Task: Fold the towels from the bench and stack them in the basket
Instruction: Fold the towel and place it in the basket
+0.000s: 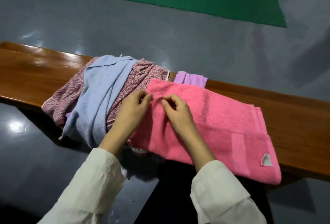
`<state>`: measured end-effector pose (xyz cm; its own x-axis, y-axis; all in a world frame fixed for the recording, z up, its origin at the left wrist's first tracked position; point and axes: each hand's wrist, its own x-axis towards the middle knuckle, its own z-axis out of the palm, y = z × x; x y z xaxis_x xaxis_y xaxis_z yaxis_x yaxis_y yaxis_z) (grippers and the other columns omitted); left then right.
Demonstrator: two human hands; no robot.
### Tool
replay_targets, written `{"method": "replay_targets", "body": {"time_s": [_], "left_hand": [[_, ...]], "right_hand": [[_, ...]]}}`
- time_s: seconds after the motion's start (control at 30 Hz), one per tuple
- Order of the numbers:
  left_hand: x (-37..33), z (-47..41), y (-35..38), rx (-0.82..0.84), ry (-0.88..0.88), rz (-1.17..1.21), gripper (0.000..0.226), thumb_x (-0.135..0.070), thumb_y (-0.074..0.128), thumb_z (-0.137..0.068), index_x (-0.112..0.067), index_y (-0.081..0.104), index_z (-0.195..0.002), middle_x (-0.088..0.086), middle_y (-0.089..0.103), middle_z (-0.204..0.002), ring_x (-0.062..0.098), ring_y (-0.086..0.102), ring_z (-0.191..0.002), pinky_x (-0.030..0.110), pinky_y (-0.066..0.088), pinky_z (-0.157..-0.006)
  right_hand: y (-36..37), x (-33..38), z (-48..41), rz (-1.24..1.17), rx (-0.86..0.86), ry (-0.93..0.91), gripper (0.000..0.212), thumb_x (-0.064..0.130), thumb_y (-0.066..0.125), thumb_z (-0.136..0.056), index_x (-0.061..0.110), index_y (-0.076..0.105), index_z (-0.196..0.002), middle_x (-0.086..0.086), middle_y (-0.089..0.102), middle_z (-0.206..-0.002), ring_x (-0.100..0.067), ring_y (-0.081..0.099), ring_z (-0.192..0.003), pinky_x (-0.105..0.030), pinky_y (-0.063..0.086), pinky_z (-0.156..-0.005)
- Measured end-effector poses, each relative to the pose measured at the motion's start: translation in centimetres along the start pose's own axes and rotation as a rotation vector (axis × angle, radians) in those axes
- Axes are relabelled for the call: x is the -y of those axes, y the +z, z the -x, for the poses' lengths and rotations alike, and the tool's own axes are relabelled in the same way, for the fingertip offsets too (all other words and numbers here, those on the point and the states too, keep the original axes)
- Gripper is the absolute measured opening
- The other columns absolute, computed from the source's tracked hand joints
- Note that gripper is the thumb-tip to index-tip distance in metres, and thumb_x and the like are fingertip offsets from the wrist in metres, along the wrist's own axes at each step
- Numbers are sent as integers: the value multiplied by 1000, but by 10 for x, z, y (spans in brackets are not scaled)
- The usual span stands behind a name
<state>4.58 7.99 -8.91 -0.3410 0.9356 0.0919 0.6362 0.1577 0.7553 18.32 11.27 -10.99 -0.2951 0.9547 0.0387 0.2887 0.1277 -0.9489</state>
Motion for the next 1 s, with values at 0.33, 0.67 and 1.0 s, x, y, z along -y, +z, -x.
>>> {"method": "replay_targets", "body": {"time_s": [0.33,0.67,1.0], "left_hand": [[8,-26,19,-47,-215,0,30,-41,67,-84,-13,65,-96,6,66,-82,24,61,-73,34,47,-67],[-34,26,5,67,-179,720,11,-12,67,-74,-14,57,-79,2,57,-68,9,48,-60,21,38,-51],[-70,97,22,66,-421,1025,13,-11,68,-81,-10,62,-69,10,59,-64,15,49,-55,27,41,-55]], "right_hand": [[1,-11,-6,-257,-52,31,22,6,54,-94,26,57,-84,13,59,-80,10,53,-72,-13,41,-75],[-24,25,21,-385,-90,-92,23,0,54,-93,22,59,-88,12,61,-79,9,54,-73,-9,42,-71],[-55,29,98,-349,-73,-127,20,4,57,-88,24,57,-85,26,63,-74,12,53,-71,-6,40,-69]]}}
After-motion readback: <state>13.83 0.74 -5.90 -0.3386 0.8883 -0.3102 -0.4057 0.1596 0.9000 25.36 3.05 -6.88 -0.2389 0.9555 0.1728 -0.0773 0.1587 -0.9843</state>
